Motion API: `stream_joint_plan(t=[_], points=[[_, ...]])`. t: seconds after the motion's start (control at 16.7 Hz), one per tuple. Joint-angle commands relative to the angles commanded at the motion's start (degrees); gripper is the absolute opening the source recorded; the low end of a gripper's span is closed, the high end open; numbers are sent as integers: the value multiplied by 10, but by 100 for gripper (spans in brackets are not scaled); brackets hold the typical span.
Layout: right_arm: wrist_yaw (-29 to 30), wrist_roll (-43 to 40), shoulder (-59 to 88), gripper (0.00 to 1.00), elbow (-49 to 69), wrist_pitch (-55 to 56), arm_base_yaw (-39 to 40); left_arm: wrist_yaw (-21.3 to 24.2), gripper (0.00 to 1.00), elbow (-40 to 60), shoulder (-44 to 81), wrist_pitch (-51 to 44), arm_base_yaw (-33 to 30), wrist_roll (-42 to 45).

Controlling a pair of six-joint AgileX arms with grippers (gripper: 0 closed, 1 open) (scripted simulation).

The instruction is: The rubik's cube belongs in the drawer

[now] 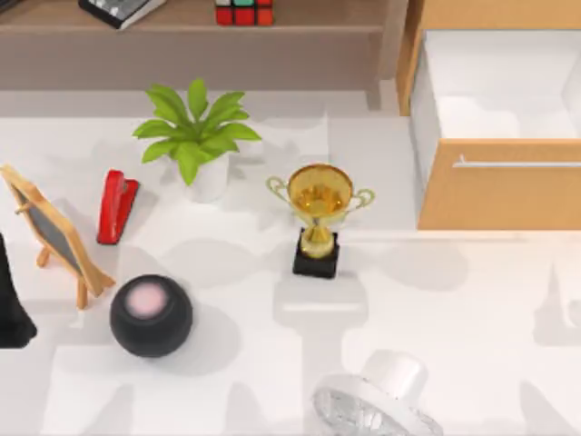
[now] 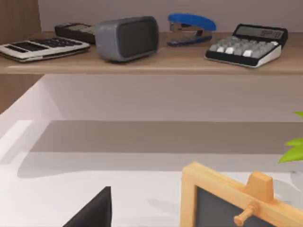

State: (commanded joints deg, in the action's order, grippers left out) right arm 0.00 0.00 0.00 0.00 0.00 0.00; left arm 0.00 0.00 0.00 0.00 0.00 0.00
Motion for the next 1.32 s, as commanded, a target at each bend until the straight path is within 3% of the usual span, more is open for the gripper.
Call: stream_joint_plan(t=[0.24, 0.54, 0.84, 1.32], points=[[5, 0, 16, 100, 16, 12, 10, 0, 100, 0, 0, 0, 0, 0], [48, -1, 150, 100, 137, 94, 79, 0, 100, 0, 0, 0, 0, 0], [129, -4, 398, 100, 325, 199, 182, 0, 100, 0, 0, 0, 0, 0], [305, -4, 909, 100, 671, 324, 350, 0, 100, 0, 0, 0, 0, 0]])
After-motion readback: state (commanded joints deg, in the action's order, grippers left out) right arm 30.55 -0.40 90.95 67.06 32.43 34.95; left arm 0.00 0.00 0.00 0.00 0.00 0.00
